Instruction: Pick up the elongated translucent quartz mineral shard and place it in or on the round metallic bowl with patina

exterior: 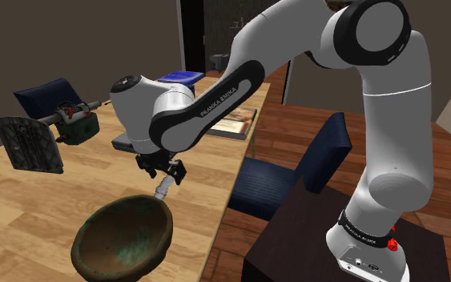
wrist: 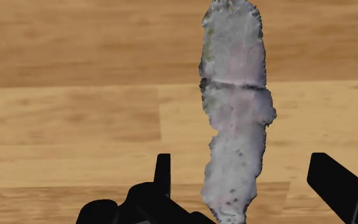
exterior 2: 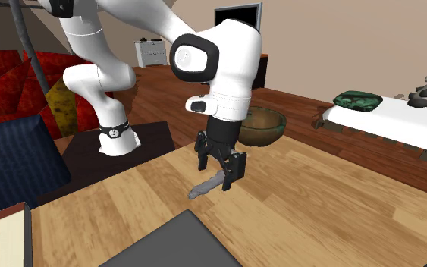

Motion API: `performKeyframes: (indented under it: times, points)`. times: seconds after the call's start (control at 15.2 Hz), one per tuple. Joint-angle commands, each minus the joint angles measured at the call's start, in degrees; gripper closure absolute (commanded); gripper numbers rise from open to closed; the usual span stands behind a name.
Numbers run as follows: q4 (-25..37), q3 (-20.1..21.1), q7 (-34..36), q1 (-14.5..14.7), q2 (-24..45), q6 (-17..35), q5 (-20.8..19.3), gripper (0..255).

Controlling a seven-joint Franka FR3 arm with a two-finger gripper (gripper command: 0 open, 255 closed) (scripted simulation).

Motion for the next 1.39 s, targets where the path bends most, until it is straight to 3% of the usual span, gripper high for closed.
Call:
performKeyframes:
  times: [0.0,0.53,0.59,1.32]
  points:
    - [-0.37,-0.28,0.35,0.08,0.57,0.82,-0.54,0]
    - [-0.37,-0.28,0.35,0.08,0.57,0.81,-0.53,0]
    - [-0.37,-0.28,0.35,0.08,0.57,0.81,-0.53,255]
    - [0.07,0.11,-0.28,-0.18,-0.28,-0.24,0.20,255]
